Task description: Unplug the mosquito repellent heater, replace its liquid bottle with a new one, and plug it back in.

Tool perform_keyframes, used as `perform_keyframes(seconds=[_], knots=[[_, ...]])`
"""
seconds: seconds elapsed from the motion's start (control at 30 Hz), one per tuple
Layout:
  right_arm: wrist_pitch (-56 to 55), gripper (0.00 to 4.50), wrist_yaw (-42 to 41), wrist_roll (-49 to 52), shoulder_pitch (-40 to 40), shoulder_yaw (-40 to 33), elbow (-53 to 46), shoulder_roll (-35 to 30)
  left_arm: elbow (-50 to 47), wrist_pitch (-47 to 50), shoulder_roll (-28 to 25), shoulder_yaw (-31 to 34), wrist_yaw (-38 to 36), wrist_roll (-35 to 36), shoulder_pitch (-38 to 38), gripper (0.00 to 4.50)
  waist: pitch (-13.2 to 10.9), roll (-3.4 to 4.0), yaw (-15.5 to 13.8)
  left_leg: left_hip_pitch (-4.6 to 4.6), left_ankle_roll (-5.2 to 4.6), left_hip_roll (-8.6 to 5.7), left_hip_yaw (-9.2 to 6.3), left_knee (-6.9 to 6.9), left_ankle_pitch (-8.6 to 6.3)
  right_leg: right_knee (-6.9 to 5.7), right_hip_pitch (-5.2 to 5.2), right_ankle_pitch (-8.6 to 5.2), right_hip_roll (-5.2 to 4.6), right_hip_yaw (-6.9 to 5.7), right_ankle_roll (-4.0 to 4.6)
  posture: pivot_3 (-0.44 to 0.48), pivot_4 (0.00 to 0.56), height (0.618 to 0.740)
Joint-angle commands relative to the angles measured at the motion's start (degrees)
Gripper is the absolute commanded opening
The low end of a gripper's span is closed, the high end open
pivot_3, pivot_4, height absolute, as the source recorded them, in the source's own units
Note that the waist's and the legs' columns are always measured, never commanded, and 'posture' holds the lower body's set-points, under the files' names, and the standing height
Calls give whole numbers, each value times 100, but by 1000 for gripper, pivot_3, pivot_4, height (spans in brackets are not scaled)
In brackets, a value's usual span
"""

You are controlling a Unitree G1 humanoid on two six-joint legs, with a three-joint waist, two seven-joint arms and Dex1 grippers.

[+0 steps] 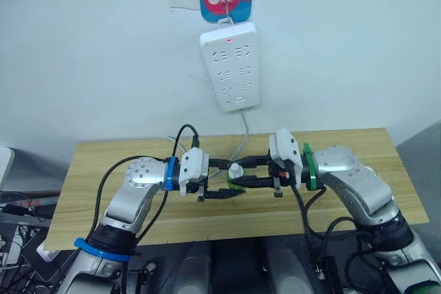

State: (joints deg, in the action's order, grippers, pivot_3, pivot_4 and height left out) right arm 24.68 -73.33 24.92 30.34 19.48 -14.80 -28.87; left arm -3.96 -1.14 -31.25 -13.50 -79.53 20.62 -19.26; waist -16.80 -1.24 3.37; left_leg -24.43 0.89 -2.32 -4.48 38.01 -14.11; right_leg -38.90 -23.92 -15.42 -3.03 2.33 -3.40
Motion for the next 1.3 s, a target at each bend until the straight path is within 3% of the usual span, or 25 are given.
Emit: perform_keyframes(seconds=[0.03,0.1,0.13,0.17,0.4,0.43,0.57,0.7,0.8,0.97,1.17,1.3], knots=[[-490,1093,-837,192,404,269,490,304,-155,-31,-11,-309,-355,23,-97,2272,0,0,-1,0,0,0,0,0,0,-1,0,0,1,0,0,-39,254,740],[-629,1093,-1113,124,619,244,851,322,-180,74,-28,-234,-322,70,-113,2272,0,-1,-3,-1,0,0,0,3,0,-2,-2,0,0,1,0,-37,242,740],[-665,1836,-1236,105,676,231,945,295,-179,116,-29,-199,-288,77,-117,2272,1,-1,-5,-1,1,-1,0,4,1,-2,-2,0,0,1,0,-37,242,740],[-679,1998,-1298,116,683,186,970,257,-151,82,-31,-181,-282,50,-123,2272,2,-3,-6,-1,1,-2,0,5,1,-3,-2,0,0,2,0,-37,242,740],[-332,4397,-874,264,-60,-425,145,-540,-199,316,56,-43,341,-58,-38,2272,3,-5,-90,-12,13,-6,-4,14,7,-1,-8,0,-7,-3,0,-47,233,740],[-214,4456,-652,297,-259,-584,-60,-647,-211,386,76,-17,492,-66,-21,2272,4,-5,-93,-13,12,-6,-3,15,7,-2,-9,0,-7,-2,0,-47,233,740],[136,4456,375,268,-1005,-1003,-904,-721,-229,415,120,78,962,-188,52,2272,10,-3,-81,-14,10,-2,-5,12,6,-8,-12,0,-4,-3,0,-60,231,740],[261,4456,2488,-464,-2056,-1063,-1866,73,19,510,185,316,1570,-342,13,2272,45,-10,-45,-14,17,3,-8,7,10,-10,-16,0,-1,-6,0,-63,235,740],[369,4456,3445,-944,-2220,-810,-2059,613,37,496,195,361,1711,-378,18,2272,47,-11,-6,-14,27,-1,4,8,15,-13,-18,0,-3,5,0,-73,243,740],[359,4456,4175,-1418,-2106,-415,-1897,1081,75,463,251,295,1746,-426,-17,2272,49,-13,-9,-13,26,-3,1,10,15,-13,-17,1,-4,-1,0,-87,252,740],[254,4456,4196,-1457,-1993,-312,-1691,1160,199,421,318,226,1693,-470,-158,2272,48,-13,-5,-14,21,-3,3,9,13,-11,-16,1,-3,-1,0,-95,269,740],[173,3270,4054,-1351,-1999,-317,-1635,1119,217,472,331,211,1647,-469,-179,2272,48,-13,10,-13,7,0,3,9,5,-12,-17,1,0,0,0,-95,269,740]])
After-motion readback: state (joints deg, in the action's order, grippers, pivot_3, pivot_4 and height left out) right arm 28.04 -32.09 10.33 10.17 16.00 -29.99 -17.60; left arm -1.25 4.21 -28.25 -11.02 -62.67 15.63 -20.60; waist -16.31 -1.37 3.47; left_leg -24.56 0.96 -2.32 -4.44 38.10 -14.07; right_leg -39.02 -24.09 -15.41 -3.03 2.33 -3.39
